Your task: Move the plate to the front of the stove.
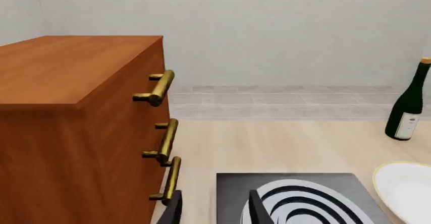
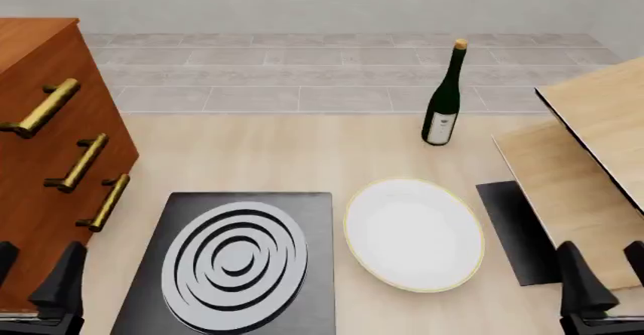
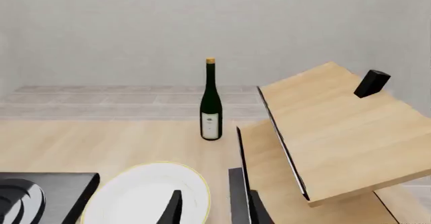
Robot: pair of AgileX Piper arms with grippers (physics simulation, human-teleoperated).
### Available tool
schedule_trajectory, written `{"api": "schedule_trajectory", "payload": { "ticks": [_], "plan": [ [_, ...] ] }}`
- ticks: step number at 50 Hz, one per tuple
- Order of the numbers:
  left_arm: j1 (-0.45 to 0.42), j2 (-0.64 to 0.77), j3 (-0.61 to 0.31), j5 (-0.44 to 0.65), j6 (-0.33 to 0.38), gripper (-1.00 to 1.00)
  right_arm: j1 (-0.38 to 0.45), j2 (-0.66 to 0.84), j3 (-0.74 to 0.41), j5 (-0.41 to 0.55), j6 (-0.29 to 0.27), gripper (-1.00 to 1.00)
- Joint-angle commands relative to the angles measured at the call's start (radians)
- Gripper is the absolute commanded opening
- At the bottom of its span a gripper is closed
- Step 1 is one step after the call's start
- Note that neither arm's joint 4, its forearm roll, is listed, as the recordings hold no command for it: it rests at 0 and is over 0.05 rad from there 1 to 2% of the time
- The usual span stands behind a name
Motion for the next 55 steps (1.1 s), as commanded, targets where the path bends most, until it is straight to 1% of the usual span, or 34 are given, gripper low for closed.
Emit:
{"api": "schedule_trajectory", "payload": {
  "ticks": [1, 8, 9, 11, 13, 15, 16, 18, 21, 22, 23, 24, 25, 26, 27, 28, 29, 30, 31, 32, 34, 36, 38, 39, 41, 42, 44, 45, 46, 47, 48, 50, 51, 55],
  "plan": [
    [0.0, 0.005, -0.003, -0.001, 0.0, 1.0, -0.002, 0.027, 0.002, -0.022, -0.007, 1.0],
    [0.0, 0.004, -0.003, -0.001, 0.0, 1.0, 0.003, 0.065, -0.001, -0.05, -0.036, 1.0],
    [0.0, 0.004, -0.003, -0.001, 0.0, 1.0, 0.008, 0.066, -0.004, -0.046, -0.046, 1.0],
    [0.0, 0.004, -0.003, -0.001, 0.0, 1.0, 0.007, 0.07, -0.009, -0.042, -0.049, 1.0],
    [0.0, 0.004, -0.003, -0.001, 0.0, 1.0, 0.0, 0.067, -0.028, -0.018, -0.047, 1.0],
    [0.0, 0.005, -0.003, -0.001, 0.0, 1.0, -0.001, 0.078, -0.041, -0.004, -0.038, 1.0],
    [0.0, 0.005, -0.003, -0.001, 0.0, 1.0, -0.013, 0.114, -0.047, -0.01, -0.023, 1.0],
    [0.0, 0.004, -0.003, -0.001, 0.0, 1.0, 0.005, 0.118, -0.062, 0.021, -0.018, 1.0],
    [0.0, 0.005, -0.003, -0.001, 0.0, 1.0, 0.01, 0.115, -0.08, 0.065, 0.006, 1.0],
    [0.0, 0.004, -0.003, -0.001, 0.0, 1.0, 0.022, 0.133, -0.086, 0.077, 0.02, 1.0],
    [0.0, 0.004, -0.003, -0.001, 0.0, 1.0, 0.002, 0.181, -0.088, 0.071, 0.014, 1.0],
    [0.0, 0.004, -0.003, -0.001, 0.0, 1.0, 0.028, 0.161, -0.093, 0.089, 0.05, 1.0],
    [0.0, 0.004, -0.003, -0.001, 0.0, 1.0, 0.032, 0.166, -0.096, 0.098, 0.061, 1.0],
    [0.0, 0.004, -0.003, -0.001, 0.0, 1.0, 0.033, 0.165, -0.102, 0.11, 0.049, 1.0],
    [0.0, 0.005, -0.003, -0.001, 0.0, 1.0, 0.036, 0.153, -0.113, 0.135, 0.054, 1.0],
    [0.0, 0.004, -0.003, -0.001, 0.0, 1.0, 0.032, 0.202, -0.113, 0.122, 0.045, 1.0],
    [0.0, 0.005, -0.003, -0.001, 0.0, 1.0, 0.039, 0.19, -0.122, 0.139, 0.046, 1.0],
    [0.0, 0.005, -0.003, -0.001, 0.0, 1.0, 0.037, 0.167, -0.128, 0.155, 0.051, 1.0],
    [0.0, 0.004, -0.003, -0.001, 0.0, 1.0, 0.041, 0.206, -0.139, 0.162, 0.071, 1.0],
    [0.0, 0.004, -0.003, -0.001, 0.0, 1.0, 0.044, 0.18, -0.149, 0.182, 0.067, 1.0],
    [0.0, 0.004, -0.003, -0.001, 0.0, 1.0, 0.044, 0.18, -0.151, 0.187, 0.064, 1.0],
    [0.0, 0.004, -0.003, -0.001, 0.0, 1.0, 0.055, 0.169, -0.171, 0.229, 0.082, 1.0],
    [0.0, 0.004, -0.003, -0.001, 0.0, 1.0, 0.051, 0.197, -0.176, 0.241, 0.072, 1.0],
    [0.0, 0.005, -0.003, -0.001, 0.0, 1.0, 0.056, 0.182, -0.177, 0.254, 0.083, 1.0],
    [0.0, 0.004, -0.003, -0.001, 0.0, 1.0, 0.067, 0.204, -0.17, 0.254, 0.09, 1.0],
    [0.0, 0.005, -0.003, -0.001, 0.0, 1.0, 0.067, 0.186, -0.171, 0.263, 0.088, 1.0],
    [0.0, 0.005, -0.003, -0.001, 0.0, 1.0, 0.075, 0.208, -0.158, 0.252, 0.115, 1.0],
    [0.0, 0.004, -0.003, -0.001, 0.0, 1.0, 0.072, 0.208, -0.154, 0.251, 0.101, 1.0],
    [0.0, 0.004, -0.003, -0.001, 0.0, 1.0, 0.07, 0.205, -0.144, 0.25, 0.102, 1.0],
    [0.0, 0.004, -0.003, -0.001, 0.0, 1.0, 0.079, 0.225, -0.135, 0.241, 0.122, 1.0],
    [0.0, 0.005, -0.003, -0.001, 0.0, 1.0, 0.082, 0.221, -0.132, 0.242, 0.128, 1.0],
    [0.0, 0.004, -0.003, -0.001, 0.0, 1.0, 0.079, 0.229, -0.122, 0.237, 0.122, 1.0],
    [0.0, 0.004, -0.003, -0.001, 0.0, 1.0, 0.084, 0.241, -0.116, 0.228, 0.135, 1.0],
    [0.0, 0.004, -0.003, -0.001, 0.0, 1.0, 0.093, 0.244, -0.109, 0.233, 0.147, 1.0]
  ]
}}
